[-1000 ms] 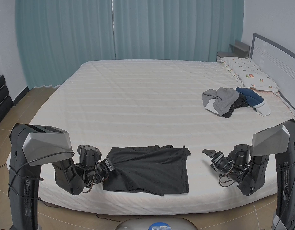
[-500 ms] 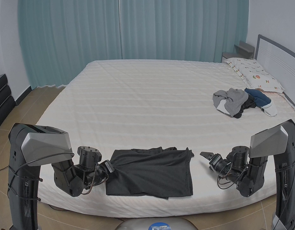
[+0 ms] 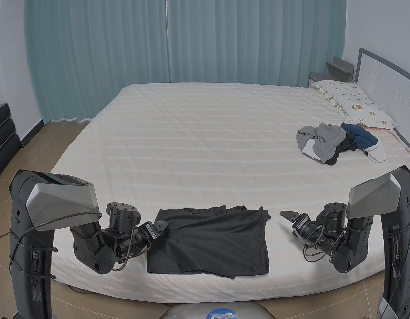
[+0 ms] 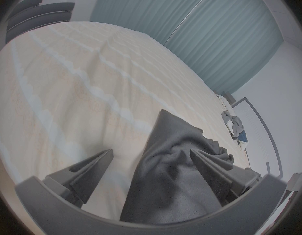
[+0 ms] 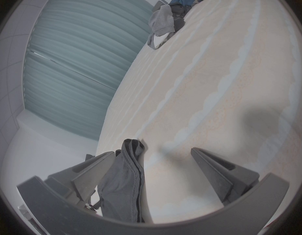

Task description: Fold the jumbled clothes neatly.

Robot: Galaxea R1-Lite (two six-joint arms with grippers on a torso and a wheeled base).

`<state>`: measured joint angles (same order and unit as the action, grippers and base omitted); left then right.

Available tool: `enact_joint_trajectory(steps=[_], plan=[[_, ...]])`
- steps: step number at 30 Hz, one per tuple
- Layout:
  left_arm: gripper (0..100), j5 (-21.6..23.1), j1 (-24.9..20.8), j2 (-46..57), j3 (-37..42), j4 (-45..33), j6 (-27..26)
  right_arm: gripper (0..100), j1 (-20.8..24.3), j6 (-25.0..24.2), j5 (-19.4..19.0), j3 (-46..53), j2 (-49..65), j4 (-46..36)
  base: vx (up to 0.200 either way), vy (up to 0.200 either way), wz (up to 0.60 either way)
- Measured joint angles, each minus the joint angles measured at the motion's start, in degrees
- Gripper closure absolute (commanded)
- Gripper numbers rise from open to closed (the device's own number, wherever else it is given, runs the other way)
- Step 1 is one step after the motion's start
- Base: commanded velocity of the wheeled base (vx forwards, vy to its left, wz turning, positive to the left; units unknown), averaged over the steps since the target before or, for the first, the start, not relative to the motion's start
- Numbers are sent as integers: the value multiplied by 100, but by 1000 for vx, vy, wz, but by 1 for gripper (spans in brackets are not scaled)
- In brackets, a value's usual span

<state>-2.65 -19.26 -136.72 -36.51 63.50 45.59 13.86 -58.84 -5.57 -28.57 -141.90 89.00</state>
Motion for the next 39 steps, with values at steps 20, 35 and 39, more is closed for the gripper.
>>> enact_joint_trajectory(steps=[20, 35, 39], plan=[[0, -461, 474, 1290, 338, 374, -845, 0, 455, 2236, 1224, 510, 918, -5, 0, 0, 0], [0, -1287, 614, 3604, 1487, 714, -1842, 0, 553, 4145, 1769, 2035, 4155, -60, 0, 0, 0], [0, -1454, 599, 4424, 1907, 712, -2183, 0, 538, 4579, 1819, 2381, 5329, -506, 0, 0, 0]])
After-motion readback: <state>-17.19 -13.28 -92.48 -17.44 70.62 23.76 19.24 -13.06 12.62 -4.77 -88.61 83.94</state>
